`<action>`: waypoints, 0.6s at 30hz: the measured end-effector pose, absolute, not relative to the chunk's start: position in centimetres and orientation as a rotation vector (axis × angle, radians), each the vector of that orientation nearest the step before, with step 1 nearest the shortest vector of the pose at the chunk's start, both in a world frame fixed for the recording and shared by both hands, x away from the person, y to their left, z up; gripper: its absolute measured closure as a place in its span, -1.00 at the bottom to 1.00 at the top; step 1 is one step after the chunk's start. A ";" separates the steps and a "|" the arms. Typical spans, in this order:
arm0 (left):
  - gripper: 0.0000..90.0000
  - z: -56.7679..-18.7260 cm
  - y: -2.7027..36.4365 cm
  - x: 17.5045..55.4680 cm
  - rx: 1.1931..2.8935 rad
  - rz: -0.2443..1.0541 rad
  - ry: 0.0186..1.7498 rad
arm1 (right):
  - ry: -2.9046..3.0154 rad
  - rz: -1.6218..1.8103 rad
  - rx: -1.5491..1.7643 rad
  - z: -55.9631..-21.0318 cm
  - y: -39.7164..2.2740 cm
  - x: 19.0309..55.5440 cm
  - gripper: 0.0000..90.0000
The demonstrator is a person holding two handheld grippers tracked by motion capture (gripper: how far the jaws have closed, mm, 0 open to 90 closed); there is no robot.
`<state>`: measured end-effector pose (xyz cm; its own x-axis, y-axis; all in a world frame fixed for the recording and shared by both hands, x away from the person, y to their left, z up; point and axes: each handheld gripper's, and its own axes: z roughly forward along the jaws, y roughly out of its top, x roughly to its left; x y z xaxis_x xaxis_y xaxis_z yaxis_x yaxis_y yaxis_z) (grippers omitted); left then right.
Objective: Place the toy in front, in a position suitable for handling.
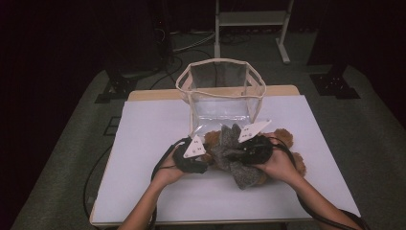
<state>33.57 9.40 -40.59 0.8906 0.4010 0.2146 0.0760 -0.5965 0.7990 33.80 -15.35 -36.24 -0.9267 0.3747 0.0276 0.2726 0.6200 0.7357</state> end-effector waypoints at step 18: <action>0.03 -40.3 11.0 33.7 2.162 0.409 0.401 | 2.708 1.153 0.526 -33.6 -13.1 34.8 0.74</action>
<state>33.73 11.05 -40.28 0.8939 0.4242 0.1449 0.1368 -0.5659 0.8130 34.76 -13.11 -33.60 -0.9270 0.3751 -0.0016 0.2588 0.6425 0.7212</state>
